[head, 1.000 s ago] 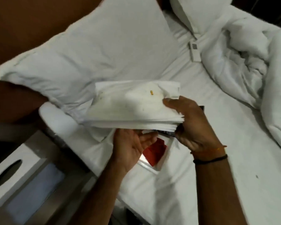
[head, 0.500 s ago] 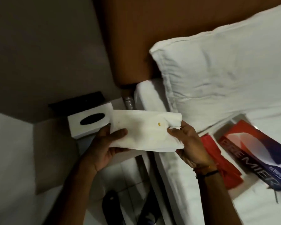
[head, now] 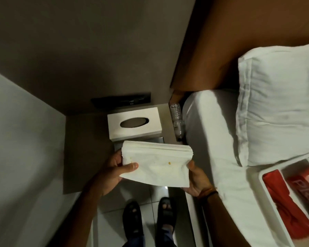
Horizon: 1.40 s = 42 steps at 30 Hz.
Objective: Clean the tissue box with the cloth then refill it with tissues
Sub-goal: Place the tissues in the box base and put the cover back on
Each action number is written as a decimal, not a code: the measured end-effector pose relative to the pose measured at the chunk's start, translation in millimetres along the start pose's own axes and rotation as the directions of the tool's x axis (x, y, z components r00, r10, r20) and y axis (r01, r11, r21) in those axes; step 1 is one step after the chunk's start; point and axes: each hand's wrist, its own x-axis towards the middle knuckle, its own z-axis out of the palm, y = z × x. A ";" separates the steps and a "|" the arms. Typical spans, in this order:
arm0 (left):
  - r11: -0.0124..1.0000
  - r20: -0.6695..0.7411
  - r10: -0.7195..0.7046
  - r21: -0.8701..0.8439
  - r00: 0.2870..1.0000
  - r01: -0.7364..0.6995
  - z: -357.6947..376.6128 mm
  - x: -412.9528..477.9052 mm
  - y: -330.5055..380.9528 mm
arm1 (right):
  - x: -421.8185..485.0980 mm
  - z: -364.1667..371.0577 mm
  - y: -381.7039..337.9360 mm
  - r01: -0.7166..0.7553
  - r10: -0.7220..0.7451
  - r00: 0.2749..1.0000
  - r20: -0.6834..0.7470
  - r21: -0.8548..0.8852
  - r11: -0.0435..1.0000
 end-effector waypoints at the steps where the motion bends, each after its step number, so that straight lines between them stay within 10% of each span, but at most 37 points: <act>1: 1.000 0.010 -0.023 -0.016 1.000 0.023 -9.1 5.7 -9.1 | 8.5 -6.1 6.6 -0.044 0.044 0.999 -0.007 0.014 0.999; 11: 0.992 -0.206 -0.127 -0.028 0.970 0.124 -71.5 46.3 -91.5 | 74.9 -53.6 32.3 -0.117 0.106 0.993 -0.059 -0.253 0.960; 16: 0.992 -0.315 -0.128 -0.034 0.940 0.124 -86.5 71.8 -110.1 | 116.7 -55.3 35.5 -0.050 -0.140 0.964 -0.226 -0.672 0.738; 23: 0.814 -0.537 0.117 0.534 0.835 0.230 -88.9 109.3 -112.2 | 159.4 -58.8 28.1 -0.150 -0.390 0.878 -0.277 -0.934 0.325; 42: 0.584 -0.523 0.259 0.754 0.812 0.299 -91.7 120.8 -107.4 | 178.8 -51.2 32.0 -0.336 -0.644 0.732 -0.221 -0.940 -0.060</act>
